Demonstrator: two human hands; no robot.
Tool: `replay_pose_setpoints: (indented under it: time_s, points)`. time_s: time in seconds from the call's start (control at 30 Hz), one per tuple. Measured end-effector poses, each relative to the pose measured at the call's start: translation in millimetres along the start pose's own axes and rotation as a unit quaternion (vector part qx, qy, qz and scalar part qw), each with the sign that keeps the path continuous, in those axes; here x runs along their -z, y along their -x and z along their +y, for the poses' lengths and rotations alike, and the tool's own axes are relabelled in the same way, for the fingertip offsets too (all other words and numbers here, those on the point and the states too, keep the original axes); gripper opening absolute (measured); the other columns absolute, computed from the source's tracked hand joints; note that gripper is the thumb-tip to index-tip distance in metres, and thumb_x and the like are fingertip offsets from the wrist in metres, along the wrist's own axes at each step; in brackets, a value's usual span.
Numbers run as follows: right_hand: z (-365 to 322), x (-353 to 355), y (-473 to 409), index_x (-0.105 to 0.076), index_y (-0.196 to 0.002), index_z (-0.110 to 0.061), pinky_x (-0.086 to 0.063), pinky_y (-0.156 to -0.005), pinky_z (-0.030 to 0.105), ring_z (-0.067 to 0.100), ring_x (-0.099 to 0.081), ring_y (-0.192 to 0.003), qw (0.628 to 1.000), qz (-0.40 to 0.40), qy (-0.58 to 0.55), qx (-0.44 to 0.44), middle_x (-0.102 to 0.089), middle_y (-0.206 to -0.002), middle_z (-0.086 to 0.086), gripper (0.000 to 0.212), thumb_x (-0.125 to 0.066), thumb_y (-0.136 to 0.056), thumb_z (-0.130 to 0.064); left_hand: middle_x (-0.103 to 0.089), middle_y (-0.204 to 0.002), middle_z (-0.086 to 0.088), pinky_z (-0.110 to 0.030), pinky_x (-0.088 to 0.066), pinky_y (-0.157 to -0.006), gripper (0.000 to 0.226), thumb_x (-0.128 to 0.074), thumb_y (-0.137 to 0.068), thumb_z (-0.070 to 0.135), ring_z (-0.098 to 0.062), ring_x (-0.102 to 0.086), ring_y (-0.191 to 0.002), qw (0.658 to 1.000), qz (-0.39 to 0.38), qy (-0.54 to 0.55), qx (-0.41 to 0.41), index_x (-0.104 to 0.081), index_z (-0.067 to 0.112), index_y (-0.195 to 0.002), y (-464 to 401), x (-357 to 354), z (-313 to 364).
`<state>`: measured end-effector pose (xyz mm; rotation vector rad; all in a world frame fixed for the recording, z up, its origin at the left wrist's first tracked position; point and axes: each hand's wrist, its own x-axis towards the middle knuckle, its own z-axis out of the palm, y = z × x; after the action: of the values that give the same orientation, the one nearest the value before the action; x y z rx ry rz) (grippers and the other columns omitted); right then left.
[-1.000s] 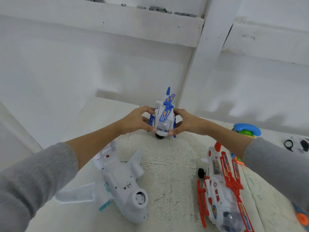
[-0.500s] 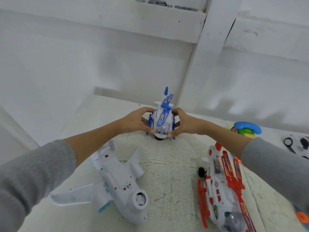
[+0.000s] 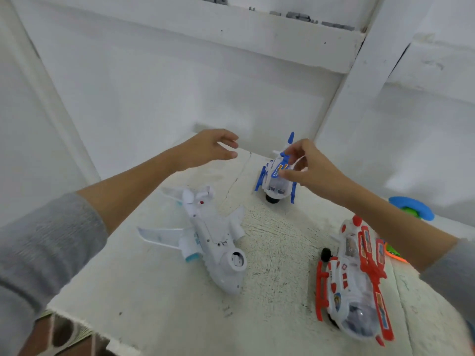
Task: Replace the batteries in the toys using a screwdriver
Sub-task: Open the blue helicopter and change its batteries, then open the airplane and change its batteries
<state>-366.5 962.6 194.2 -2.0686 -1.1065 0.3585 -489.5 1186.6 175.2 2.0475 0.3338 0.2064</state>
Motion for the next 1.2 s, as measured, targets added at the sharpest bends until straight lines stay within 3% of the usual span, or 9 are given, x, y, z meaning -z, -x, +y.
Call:
replay_pose_setpoints:
  time_s: [0.1, 0.2, 0.4, 0.53, 0.7, 0.8, 0.9, 1.03, 1.2]
  points:
    - [-21, -26, 10, -0.05, -0.112, -0.021, -0.044, -0.066, 0.012, 0.009, -0.054, -0.085, 0.988, -0.15, -0.001, 0.033, -0.054, -0.106, -0.003, 0.035, -0.068, -0.082, -0.022, -0.062, -0.123, 0.002, -0.004, -0.043, -0.063, 0.04, -0.064, -0.091, 0.018, -0.01, -0.062, -0.097, 0.998, 0.052, 0.0, 0.017, -0.053, 0.014, -0.129, 37, 7, 2]
    - [-25, -52, 15, -0.046, -0.121, -0.027, -0.045, -0.072, 0.01, 0.008, -0.056, -0.096, 0.964, -0.256, 0.037, 0.067, -0.052, -0.117, -0.007, 0.046, -0.069, -0.082, -0.025, -0.061, -0.124, 0.002, -0.006, -0.046, -0.075, 0.041, -0.065, -0.09, 0.019, -0.009, -0.061, -0.102, 0.995, 0.097, -0.022, 0.023, -0.054, 0.014, -0.128, 76, 6, 1]
    - [-21, -83, 22, -0.031, -0.137, -0.026, -0.034, -0.078, 0.0, 0.009, -0.04, -0.115, 0.929, -0.346, 0.086, 0.096, -0.04, -0.125, -0.007, 0.065, -0.068, -0.083, -0.024, -0.057, -0.128, 0.007, -0.02, -0.046, -0.092, 0.041, -0.067, -0.088, 0.025, -0.01, -0.054, -0.114, 0.983, 0.169, -0.058, 0.051, -0.056, 0.021, -0.128, 145, -5, -16]
    - [-20, -91, 23, -0.018, -0.141, -0.03, -0.032, -0.088, 0.016, 0.007, -0.035, -0.117, 0.911, -0.393, 0.095, 0.078, -0.035, -0.124, -0.006, 0.067, -0.06, -0.089, -0.027, -0.053, -0.126, 0.007, -0.011, -0.043, -0.076, 0.047, -0.067, -0.087, 0.029, -0.012, -0.054, -0.109, 0.975, 0.177, -0.082, 0.107, -0.052, 0.021, -0.131, 170, -19, -29]
    - [-18, -97, 23, -0.015, -0.139, -0.034, -0.039, -0.092, 0.025, 0.015, -0.042, -0.117, 0.912, -0.39, 0.1, 0.079, -0.041, -0.128, 0.008, 0.071, -0.062, -0.088, -0.027, -0.057, -0.117, -0.005, -0.021, -0.055, -0.071, 0.035, -0.068, -0.087, 0.014, -0.016, -0.059, -0.084, 0.975, 0.127, -0.076, 0.166, -0.058, 0.013, -0.12, 180, -35, -38]
    - [-17, -101, 21, -0.016, -0.139, -0.033, -0.041, -0.095, 0.03, 0.02, -0.044, -0.116, 0.917, -0.376, 0.098, 0.085, -0.043, -0.124, 0.011, 0.072, -0.065, -0.086, -0.025, -0.058, -0.111, -0.007, -0.015, -0.053, -0.064, 0.03, -0.067, -0.085, 0.002, -0.015, -0.06, -0.074, 0.97, 0.145, -0.081, 0.177, -0.063, 0.008, -0.114, 179, -37, -41]
    - [-16, -102, 21, -0.018, -0.137, -0.033, -0.039, -0.093, 0.029, 0.02, -0.044, -0.112, 0.921, -0.363, 0.101, 0.093, -0.044, -0.115, 0.007, 0.074, -0.068, -0.083, -0.027, -0.06, -0.107, -0.008, -0.009, -0.049, -0.056, 0.029, -0.067, -0.083, -0.001, -0.013, -0.06, -0.068, 0.971, 0.155, -0.074, 0.166, -0.065, 0.005, -0.112, 177, -37, -41]
    - [-16, -98, 20, -0.026, -0.133, -0.033, -0.037, -0.087, 0.028, 0.019, -0.044, -0.105, 0.941, -0.311, 0.073, 0.112, -0.043, -0.102, -0.01, 0.072, -0.073, -0.078, -0.027, -0.061, -0.109, -0.008, -0.01, -0.051, -0.058, 0.028, -0.067, -0.083, -0.003, -0.013, -0.059, -0.07, 0.975, 0.156, -0.066, 0.143, -0.066, 0.005, -0.11, 172, -30, -35]
    - [-28, -71, 17, -0.033, -0.131, -0.035, -0.036, -0.104, 0.037, 0.018, -0.04, -0.12, 0.961, -0.217, 0.039, 0.164, -0.039, -0.128, -0.01, 0.07, -0.074, -0.075, -0.036, -0.06, -0.105, -0.008, -0.013, -0.051, -0.058, 0.029, -0.067, -0.081, -0.008, -0.012, -0.058, -0.067, 0.981, 0.18, -0.034, 0.062, -0.067, 0.007, -0.105, 162, -7, -6]
